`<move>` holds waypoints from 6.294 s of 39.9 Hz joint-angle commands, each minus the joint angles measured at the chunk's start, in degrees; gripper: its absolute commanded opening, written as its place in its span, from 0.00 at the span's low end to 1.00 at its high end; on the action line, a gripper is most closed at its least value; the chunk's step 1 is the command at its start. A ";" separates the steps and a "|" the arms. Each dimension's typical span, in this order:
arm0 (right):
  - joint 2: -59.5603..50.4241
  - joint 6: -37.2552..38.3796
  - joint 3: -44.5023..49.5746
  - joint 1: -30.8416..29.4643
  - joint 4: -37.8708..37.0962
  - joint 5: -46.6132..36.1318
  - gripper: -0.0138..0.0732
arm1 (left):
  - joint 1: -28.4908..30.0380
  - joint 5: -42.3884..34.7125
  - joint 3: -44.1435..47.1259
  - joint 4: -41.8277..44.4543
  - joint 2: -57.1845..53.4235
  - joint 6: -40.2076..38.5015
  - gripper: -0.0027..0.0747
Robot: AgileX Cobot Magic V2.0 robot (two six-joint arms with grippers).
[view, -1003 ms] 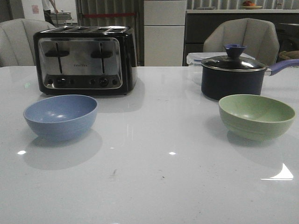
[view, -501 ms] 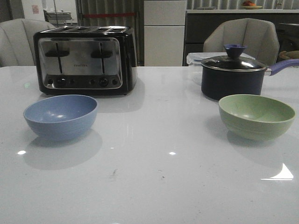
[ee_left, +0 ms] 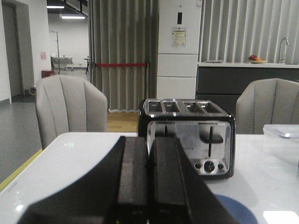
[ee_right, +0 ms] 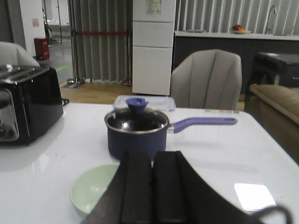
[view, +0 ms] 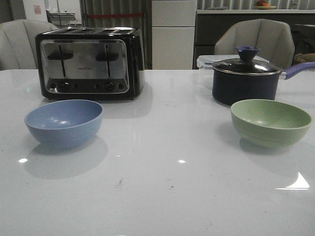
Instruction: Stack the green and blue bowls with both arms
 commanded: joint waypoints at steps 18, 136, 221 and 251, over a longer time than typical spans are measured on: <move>21.82 -0.33 -25.70 -0.32 -0.27 16.16 0.22 | -0.52 23.75 -26.93 -0.16 23.16 -0.50 0.15; 102.74 -12.21 -63.03 25.09 13.44 29.03 0.22 | -0.52 29.13 -26.83 -0.31 36.58 1.52 0.72; 43.74 -16.21 -28.84 28.39 12.36 28.85 0.63 | -6.78 22.78 -34.84 -5.74 69.64 3.50 0.86; 43.74 -16.21 -28.84 28.39 12.36 28.85 0.63 | -6.78 18.24 -55.66 -5.95 104.89 3.50 0.77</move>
